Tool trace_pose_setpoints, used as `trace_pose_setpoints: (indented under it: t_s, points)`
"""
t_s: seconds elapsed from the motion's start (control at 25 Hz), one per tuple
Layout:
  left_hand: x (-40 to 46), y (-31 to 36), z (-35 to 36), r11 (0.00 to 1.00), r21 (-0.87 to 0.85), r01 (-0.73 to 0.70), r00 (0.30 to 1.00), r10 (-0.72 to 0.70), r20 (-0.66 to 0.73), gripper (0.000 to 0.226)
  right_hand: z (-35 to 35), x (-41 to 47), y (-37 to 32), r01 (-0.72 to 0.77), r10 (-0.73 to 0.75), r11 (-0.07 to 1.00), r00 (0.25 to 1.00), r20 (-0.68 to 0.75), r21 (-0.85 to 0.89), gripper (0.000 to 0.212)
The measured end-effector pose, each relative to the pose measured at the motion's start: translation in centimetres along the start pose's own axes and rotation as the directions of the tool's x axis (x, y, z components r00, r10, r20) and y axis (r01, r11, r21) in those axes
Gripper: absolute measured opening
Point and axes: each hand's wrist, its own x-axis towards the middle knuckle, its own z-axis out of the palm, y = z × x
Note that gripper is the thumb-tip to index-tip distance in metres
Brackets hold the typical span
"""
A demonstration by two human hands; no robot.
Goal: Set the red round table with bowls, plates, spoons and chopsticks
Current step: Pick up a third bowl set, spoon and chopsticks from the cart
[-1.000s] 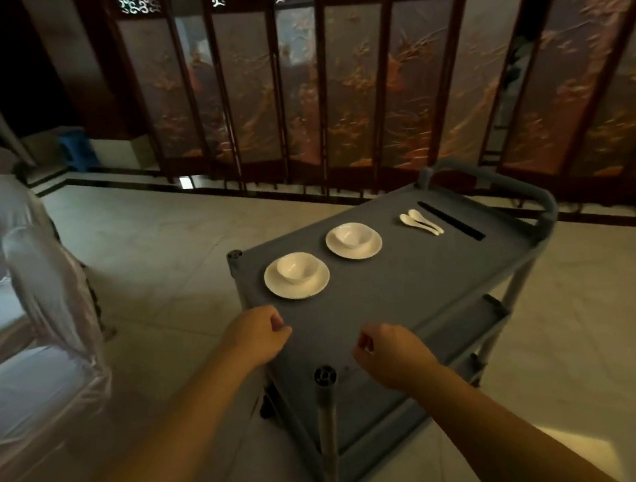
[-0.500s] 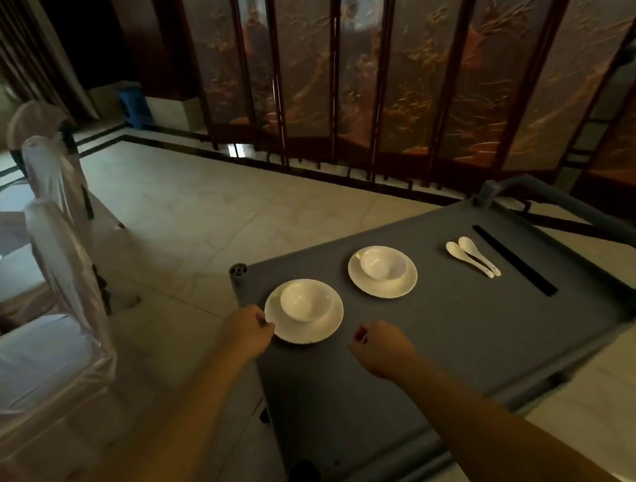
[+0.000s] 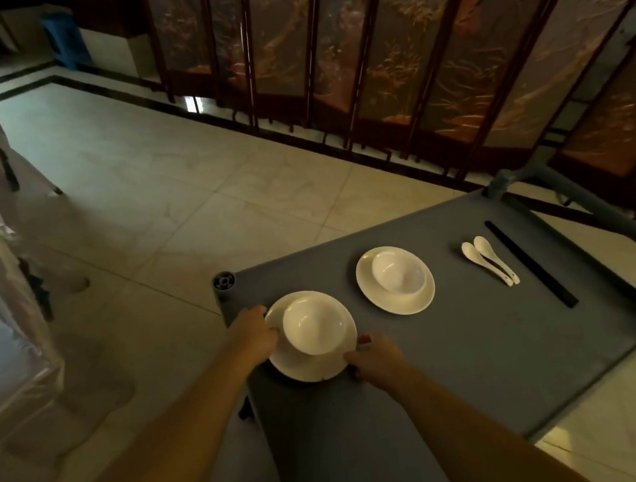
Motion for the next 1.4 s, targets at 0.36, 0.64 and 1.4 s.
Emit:
trace_pose_setpoints:
  t_s: [0.36,0.64,1.4]
  points:
    - [0.7,-0.9,0.7,0.995,-0.103,-0.002,0.997,0.010,0.077,0.034,-0.2,-0.8,0.2,-0.036,0.037,0.968,0.999,0.000,0.247,0.030]
    - [-4.7,2.1,2.8,0.896,-0.435,0.090,0.993,-0.050,0.104,0.041,-5.1,-3.3,4.1,0.042,-0.043,0.940,0.999,-0.005,0.339,0.031]
    - [-18.8,24.6,15.8,0.376,-0.912,0.164,0.976,0.076,0.206,0.046,-31.7,-9.1,18.2,0.276,-0.295,0.904,0.955,0.010,0.328,0.031]
